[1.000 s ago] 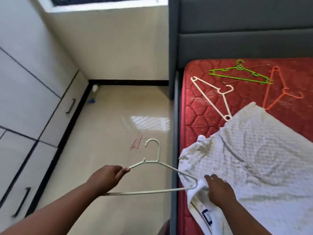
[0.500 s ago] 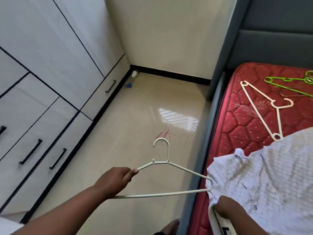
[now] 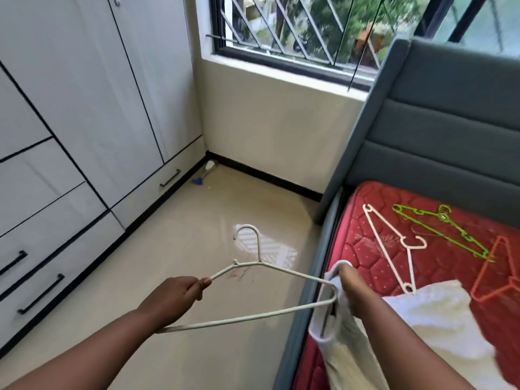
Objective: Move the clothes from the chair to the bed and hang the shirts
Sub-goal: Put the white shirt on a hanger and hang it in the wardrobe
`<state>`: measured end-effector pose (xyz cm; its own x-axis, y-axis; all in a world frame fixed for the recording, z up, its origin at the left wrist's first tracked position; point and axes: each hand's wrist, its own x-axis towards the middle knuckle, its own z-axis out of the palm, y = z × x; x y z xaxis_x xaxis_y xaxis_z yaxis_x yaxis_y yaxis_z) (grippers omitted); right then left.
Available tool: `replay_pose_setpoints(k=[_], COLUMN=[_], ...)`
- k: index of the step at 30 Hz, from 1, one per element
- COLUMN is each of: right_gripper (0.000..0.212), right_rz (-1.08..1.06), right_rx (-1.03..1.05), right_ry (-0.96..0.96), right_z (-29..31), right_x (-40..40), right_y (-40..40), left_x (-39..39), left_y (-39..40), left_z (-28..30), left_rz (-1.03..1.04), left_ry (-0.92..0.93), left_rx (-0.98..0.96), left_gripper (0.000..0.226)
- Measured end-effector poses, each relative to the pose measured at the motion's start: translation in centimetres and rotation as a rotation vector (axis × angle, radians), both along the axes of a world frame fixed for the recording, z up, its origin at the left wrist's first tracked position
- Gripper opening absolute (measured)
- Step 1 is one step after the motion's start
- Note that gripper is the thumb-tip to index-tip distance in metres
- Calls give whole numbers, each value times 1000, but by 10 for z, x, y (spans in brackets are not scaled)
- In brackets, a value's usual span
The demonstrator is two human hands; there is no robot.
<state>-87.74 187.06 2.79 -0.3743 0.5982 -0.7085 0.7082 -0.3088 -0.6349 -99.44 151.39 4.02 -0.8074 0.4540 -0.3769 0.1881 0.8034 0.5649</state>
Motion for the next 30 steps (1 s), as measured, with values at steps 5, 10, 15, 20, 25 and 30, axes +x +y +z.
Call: replay_pose_setpoints(k=[5, 10, 15, 20, 25, 30], right_gripper=[23, 31, 29, 35, 28, 34], right_rz=[-90, -158, -179, -38, 217, 473], right_rx=[25, 139, 200, 393, 783, 984], right_ry=[128, 284, 370, 344, 367, 249], right_z=[50, 143, 204, 249, 297, 310], right_x=[-33, -52, -72, -108, -151, -178], right_y=[12, -17, -61, -110, -190, -283], left_x=[-34, -72, -114, -159, -191, -201], left_y=[-5, -10, -23, -35, -42, -45], left_z=[24, 44, 69, 104, 126, 143], left_rz=[47, 35, 5, -26, -14, 7], left_ry=[63, 119, 114, 114, 70, 85], left_rx=[147, 268, 396, 485, 605, 695], left_gripper=[49, 49, 49, 53, 50, 51])
